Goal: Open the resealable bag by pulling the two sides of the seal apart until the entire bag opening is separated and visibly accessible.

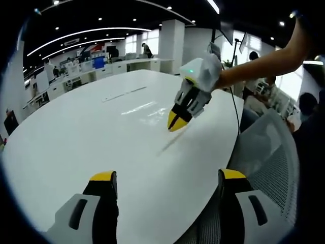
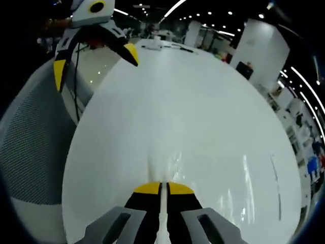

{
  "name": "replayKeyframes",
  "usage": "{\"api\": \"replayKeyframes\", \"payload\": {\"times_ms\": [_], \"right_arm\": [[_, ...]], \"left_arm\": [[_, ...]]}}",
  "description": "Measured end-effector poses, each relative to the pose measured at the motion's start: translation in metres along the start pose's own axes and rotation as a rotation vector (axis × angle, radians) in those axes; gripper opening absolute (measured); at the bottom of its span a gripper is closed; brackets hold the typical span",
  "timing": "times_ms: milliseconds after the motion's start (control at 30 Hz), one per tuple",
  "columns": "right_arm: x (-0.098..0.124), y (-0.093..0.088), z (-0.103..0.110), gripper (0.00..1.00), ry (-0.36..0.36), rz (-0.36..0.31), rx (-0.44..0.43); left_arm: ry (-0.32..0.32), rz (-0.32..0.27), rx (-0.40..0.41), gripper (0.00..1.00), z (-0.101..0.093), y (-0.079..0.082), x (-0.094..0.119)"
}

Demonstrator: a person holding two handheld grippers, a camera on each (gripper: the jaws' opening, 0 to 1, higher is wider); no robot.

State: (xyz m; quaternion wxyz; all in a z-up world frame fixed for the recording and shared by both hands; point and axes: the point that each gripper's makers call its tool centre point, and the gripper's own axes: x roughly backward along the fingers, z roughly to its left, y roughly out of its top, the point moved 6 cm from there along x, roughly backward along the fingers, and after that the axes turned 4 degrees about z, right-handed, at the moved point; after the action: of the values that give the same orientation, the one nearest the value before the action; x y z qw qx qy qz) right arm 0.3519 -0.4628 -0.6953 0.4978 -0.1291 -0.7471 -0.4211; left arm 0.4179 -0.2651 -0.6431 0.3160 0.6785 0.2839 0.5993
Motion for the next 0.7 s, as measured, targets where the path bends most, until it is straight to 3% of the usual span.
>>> {"api": "replayKeyframes", "payload": {"times_ms": [533,700], "right_arm": [[0.014,0.014,0.023,0.00,0.098,-0.022,-0.007],[0.017,0.019,0.032,0.00,0.126,-0.030,-0.006]], "left_arm": [[-0.048,0.028,-0.086,0.76,-0.014,0.003,-0.007],[-0.052,0.081,-0.164,0.72,-0.018,-0.001,-0.014]]}}
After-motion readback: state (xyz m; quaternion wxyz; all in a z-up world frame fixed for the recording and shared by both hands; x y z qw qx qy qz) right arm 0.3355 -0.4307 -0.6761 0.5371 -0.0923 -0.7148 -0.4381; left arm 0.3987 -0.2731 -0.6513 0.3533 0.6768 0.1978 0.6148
